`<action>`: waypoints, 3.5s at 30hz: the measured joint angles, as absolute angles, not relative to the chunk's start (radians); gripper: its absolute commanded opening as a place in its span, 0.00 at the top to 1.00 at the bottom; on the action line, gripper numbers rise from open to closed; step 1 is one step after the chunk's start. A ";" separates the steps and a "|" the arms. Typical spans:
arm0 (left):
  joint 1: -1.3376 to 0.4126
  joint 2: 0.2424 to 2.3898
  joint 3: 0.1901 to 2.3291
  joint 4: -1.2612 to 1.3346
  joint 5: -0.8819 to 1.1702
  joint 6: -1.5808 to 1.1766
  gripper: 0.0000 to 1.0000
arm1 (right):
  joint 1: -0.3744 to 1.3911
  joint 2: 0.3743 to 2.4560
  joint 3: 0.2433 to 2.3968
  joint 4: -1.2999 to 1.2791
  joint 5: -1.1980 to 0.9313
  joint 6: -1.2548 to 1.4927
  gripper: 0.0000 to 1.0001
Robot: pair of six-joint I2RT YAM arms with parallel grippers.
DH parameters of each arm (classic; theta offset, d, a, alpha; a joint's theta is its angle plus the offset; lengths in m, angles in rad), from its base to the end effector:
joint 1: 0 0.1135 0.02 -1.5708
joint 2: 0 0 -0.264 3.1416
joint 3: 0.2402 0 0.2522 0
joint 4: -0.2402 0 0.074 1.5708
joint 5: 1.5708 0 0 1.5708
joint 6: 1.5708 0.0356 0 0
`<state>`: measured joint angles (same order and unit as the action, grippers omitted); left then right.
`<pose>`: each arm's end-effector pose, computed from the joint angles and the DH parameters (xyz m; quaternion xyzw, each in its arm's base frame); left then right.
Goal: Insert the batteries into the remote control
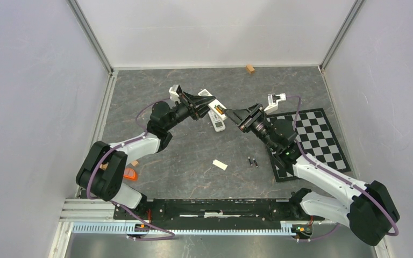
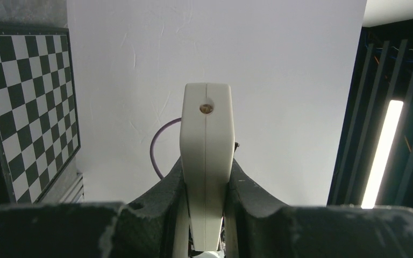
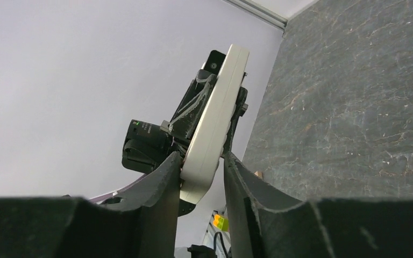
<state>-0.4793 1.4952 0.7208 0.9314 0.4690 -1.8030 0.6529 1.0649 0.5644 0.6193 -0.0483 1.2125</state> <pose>0.2779 -0.1626 0.2649 -0.2489 0.6069 -0.7352 0.1709 0.1932 0.1499 0.2925 0.1659 0.6429 0.6101 0.4325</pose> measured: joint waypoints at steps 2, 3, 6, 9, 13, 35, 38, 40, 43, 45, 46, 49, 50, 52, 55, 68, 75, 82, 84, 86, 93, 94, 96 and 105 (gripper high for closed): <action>-0.479 1.495 0.721 0.930 0.461 -1.787 0.98 | 0.651 1.068 0.583 0.588 -0.049 1.207 0.65; -0.479 1.495 0.723 0.929 0.457 -1.774 0.98 | 0.651 1.070 0.591 0.572 -0.049 1.203 0.66; -0.476 1.495 0.734 0.920 0.448 -1.720 0.98 | 0.647 1.077 0.625 0.502 -0.047 1.186 0.65; -0.472 1.494 0.743 0.913 0.447 -1.641 0.98 | 0.646 1.084 0.658 0.420 -0.038 1.159 0.59; -0.470 1.462 0.745 0.870 0.447 -1.490 0.98 | 0.647 1.102 0.699 0.300 -0.015 1.115 0.54; -0.466 1.234 0.687 0.670 0.472 -1.060 0.98 | 0.615 0.944 0.624 0.284 -0.237 0.651 0.03; -0.464 1.215 0.667 0.605 0.449 -1.027 0.98 | 0.619 0.973 0.634 0.254 -0.271 0.559 0.04; -0.463 1.198 0.651 0.552 0.422 -1.004 0.98 | 0.641 1.016 0.661 0.214 -0.269 0.488 0.04; -0.461 1.172 0.597 0.481 0.363 -0.977 0.98 | 0.724 1.104 0.721 0.133 -0.221 0.382 0.05; -0.461 1.168 0.554 0.455 0.334 -0.972 0.98 | 0.779 1.160 0.752 0.096 -0.183 0.333 0.05; -0.460 1.168 0.527 0.446 0.319 -0.971 0.98 | 0.806 1.187 0.762 0.083 -0.163 0.311 0.05; -0.460 1.172 0.455 0.419 0.287 -0.971 0.96 | 0.862 1.255 0.770 0.050 -0.109 0.262 0.05; -0.460 1.179 0.430 0.415 0.275 -0.971 0.95 | 0.876 1.276 0.771 0.036 -0.091 0.251 0.05; -0.460 1.194 0.392 0.418 0.248 -0.971 0.93 | 0.896 1.311 0.771 0.014 -0.059 0.238 0.05; -0.460 1.224 0.311 0.490 0.198 -0.970 0.88 | 0.902 1.337 0.771 -0.006 -0.022 0.241 0.06; -0.460 1.400 0.244 0.717 0.061 -1.011 0.38 | 0.902 1.376 0.771 -0.017 0.030 0.319 0.07; -0.460 1.345 0.235 0.612 -0.032 -1.079 0.26 | 0.902 1.381 0.771 -0.042 0.053 0.336 0.07; -0.460 1.211 0.253 0.374 -0.116 -1.114 0.20 | 0.902 1.390 0.771 -0.047 0.054 0.336 0.08; -0.460 1.181 0.266 0.306 -0.137 -1.118 0.18 | 0.902 1.394 0.771 -0.048 0.054 0.336 0.12; -0.460 1.148 0.274 0.242 -0.159 -1.118 0.15 | 0.902 1.403 0.772 -0.051 0.051 0.332 0.17; -0.426 1.119 0.357 0.045 -0.172 -1.050 0.07 | 0.907 1.506 0.834 -0.164 0.033 0.261 0.19; -0.403 1.131 0.382 0.022 -0.162 -1.028 0.06 | 0.910 1.520 0.841 -0.185 0.037 0.250 0.19; -0.347 1.176 0.443 -0.013 -0.141 -0.981 0.05 | 0.915 1.541 0.849 -0.224 0.047 0.231 0.19; -0.237 1.511 0.751 -0.032 0.038 -0.771 0.25 | 0.916 1.588 0.849 -0.335 0.050 0.210 0.28</action>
<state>-0.2367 1.5108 0.7509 -0.0322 0.0376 -0.7708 0.9165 1.5875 0.8490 -0.3347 0.0498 0.2104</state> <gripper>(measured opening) 0.828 0.762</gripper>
